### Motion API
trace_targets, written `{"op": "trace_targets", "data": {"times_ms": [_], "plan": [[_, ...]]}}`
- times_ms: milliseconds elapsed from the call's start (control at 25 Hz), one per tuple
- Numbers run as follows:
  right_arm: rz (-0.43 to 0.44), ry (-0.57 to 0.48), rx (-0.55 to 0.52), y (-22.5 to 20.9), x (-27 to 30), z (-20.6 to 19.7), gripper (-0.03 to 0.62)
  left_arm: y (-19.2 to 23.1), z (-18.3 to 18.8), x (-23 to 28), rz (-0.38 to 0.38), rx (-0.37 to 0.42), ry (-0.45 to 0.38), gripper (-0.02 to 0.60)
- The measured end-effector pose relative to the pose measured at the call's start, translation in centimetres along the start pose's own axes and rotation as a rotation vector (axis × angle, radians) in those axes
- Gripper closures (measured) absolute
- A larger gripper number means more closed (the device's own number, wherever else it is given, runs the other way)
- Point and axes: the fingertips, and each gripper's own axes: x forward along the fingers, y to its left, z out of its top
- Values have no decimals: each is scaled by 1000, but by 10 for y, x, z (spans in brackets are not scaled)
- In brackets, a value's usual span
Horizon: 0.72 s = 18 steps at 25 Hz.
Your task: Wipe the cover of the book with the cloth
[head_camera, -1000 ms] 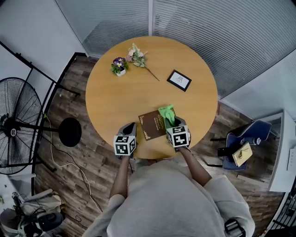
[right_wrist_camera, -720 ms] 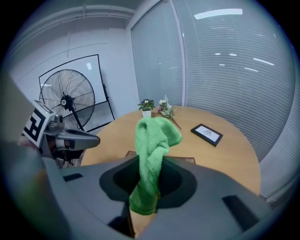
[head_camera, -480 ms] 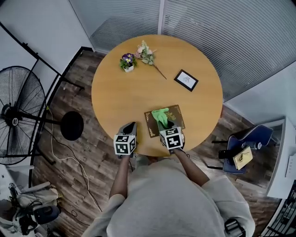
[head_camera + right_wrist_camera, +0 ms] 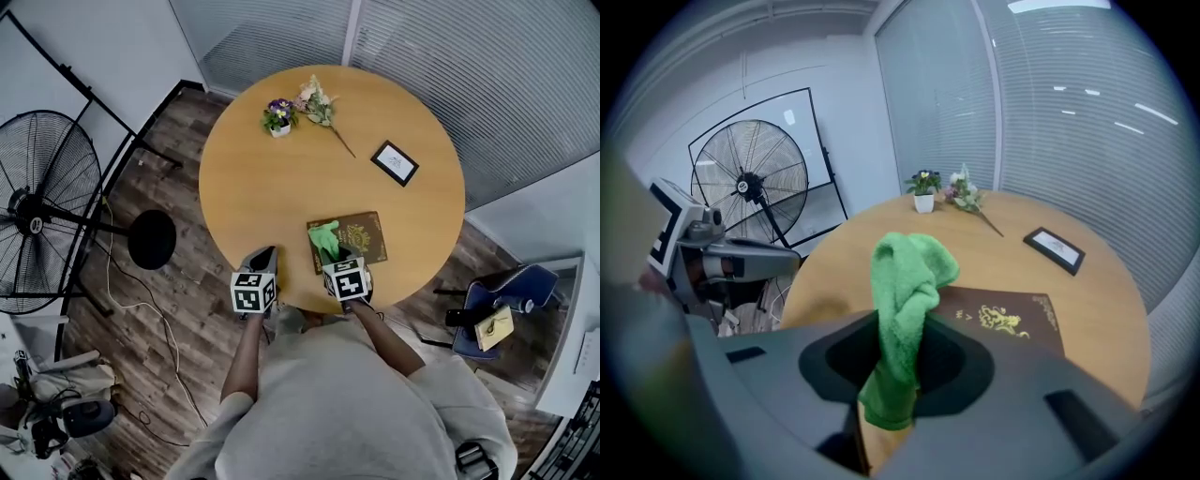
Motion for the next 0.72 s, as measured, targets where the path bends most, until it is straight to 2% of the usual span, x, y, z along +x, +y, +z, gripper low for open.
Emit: {"op": "trace_targets", "data": {"times_ms": [600,720], "plan": [[7,84,79,12,29,-28,496,20,-6,-3,9,-11,23,572],[2,93,44,13,31,-29,496,22,-7,-2,6,-15,26,572]]}}
